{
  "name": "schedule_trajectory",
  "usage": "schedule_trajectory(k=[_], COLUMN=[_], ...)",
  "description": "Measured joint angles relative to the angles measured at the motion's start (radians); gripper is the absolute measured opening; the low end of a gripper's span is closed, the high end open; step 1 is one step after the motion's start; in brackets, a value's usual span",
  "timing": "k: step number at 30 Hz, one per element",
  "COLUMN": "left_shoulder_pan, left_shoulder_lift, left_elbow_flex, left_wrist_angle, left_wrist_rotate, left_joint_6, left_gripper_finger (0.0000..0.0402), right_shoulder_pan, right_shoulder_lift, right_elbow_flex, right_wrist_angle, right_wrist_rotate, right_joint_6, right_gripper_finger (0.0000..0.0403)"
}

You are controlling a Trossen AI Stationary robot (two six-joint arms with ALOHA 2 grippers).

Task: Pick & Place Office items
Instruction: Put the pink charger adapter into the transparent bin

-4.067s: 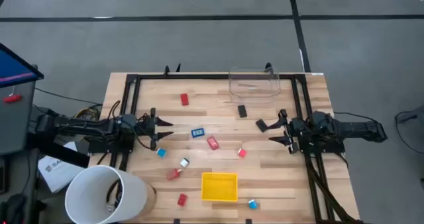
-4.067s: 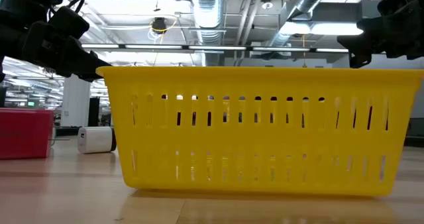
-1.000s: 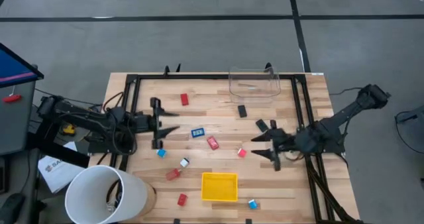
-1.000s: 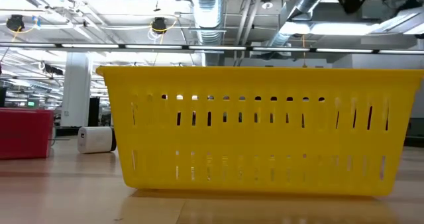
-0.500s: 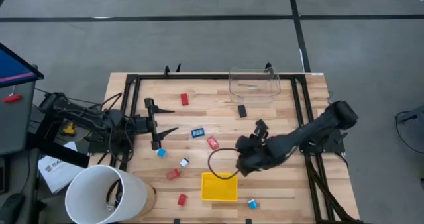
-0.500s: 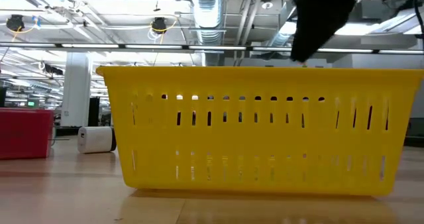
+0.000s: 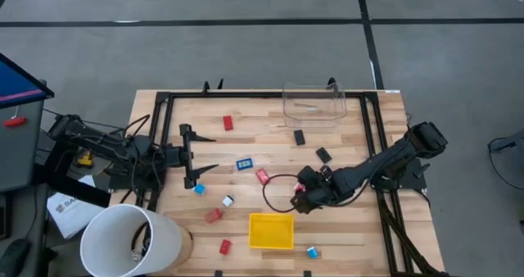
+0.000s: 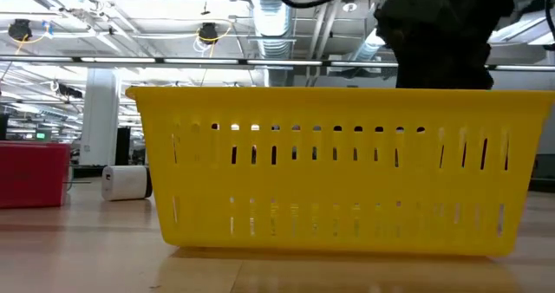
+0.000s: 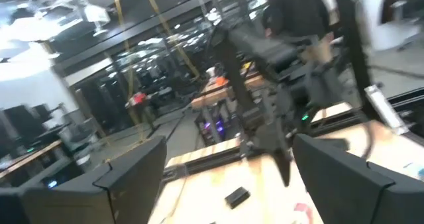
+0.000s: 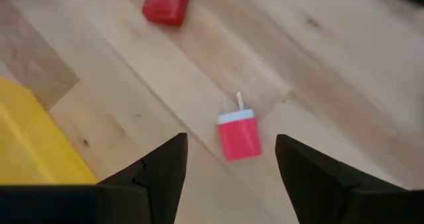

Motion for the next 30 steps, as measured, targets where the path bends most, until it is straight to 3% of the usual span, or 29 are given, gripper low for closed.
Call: schedule_trajectory(k=[6,23,30], left_shoulder_pan=[0.000,-0.003,-0.003], left_shoulder_lift=[0.001,0.018,0.018], left_elbow_flex=[0.000,0.000,0.000], left_wrist_angle=[0.007,0.007,0.006], left_wrist_rotate=[0.045,0.075,0.076], left_joint_6=[-0.022,-0.047,-0.047], left_gripper_finger=[0.0329,0.0329,0.0328], right_shoulder_pan=[-0.026,-0.075,-0.068], right_shoulder_lift=[0.020,0.195,0.195], right_elbow_flex=[-0.053,-0.050,-0.051], right_wrist_angle=[0.066,0.155,0.161], right_wrist_rotate=[-0.037,-0.103,-0.092], right_joint_6=[-0.011,-0.166,-0.168], right_gripper_finger=[0.0250,0.0250,0.0222])
